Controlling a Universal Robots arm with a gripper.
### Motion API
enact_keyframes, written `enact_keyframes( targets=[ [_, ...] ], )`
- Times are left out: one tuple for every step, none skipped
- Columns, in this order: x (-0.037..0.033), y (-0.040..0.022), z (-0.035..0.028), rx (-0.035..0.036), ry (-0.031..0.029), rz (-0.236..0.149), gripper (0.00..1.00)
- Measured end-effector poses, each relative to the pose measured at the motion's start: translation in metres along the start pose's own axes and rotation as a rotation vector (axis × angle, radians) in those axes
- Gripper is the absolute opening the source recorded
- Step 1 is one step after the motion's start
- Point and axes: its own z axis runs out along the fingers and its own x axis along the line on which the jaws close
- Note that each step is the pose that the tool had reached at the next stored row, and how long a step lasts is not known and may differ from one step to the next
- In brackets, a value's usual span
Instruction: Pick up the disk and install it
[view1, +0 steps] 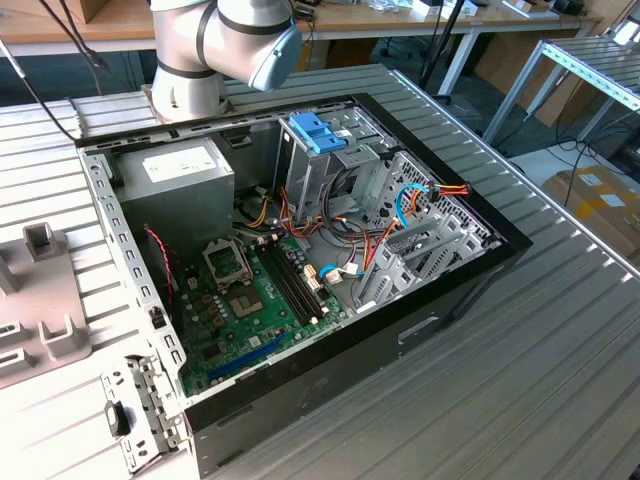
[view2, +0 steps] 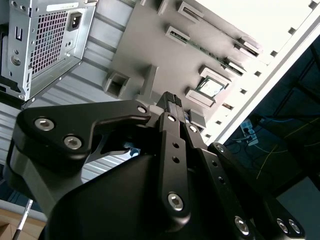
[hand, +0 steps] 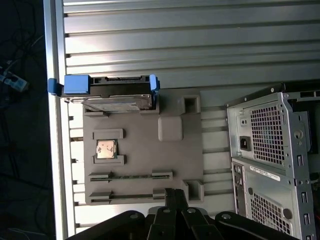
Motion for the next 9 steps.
enact_keyframes(
  targets=[
    [0.0002,0.0000,0.0000,0.0000,0.0000,0.000,0.11],
    [0.0004,0.0000,0.0000,0.0001,0.0001,0.000,0.11],
    [0.0006,0.0000,0.0000,0.0000,0.0001,0.000,0.11],
    [0.0010,-0.0001,0.0001,0.0000,0.0000,0.000,0.11],
    [0.0013,-0.0001,0.0001,0.0000,0.0001,0.000,0.11],
    [0.0017,-0.0001,0.0001,0.0000,0.0000,0.000,0.11],
    [0.0023,-0.0002,0.0001,0.0000,0.0000,0.000,0.11],
    [0.0027,-0.0002,0.0001,0.0000,0.0001,0.000,0.11],
    [0.0031,-0.0002,0.0001,0.0000,0.0000,0.000,0.11]
  ],
)
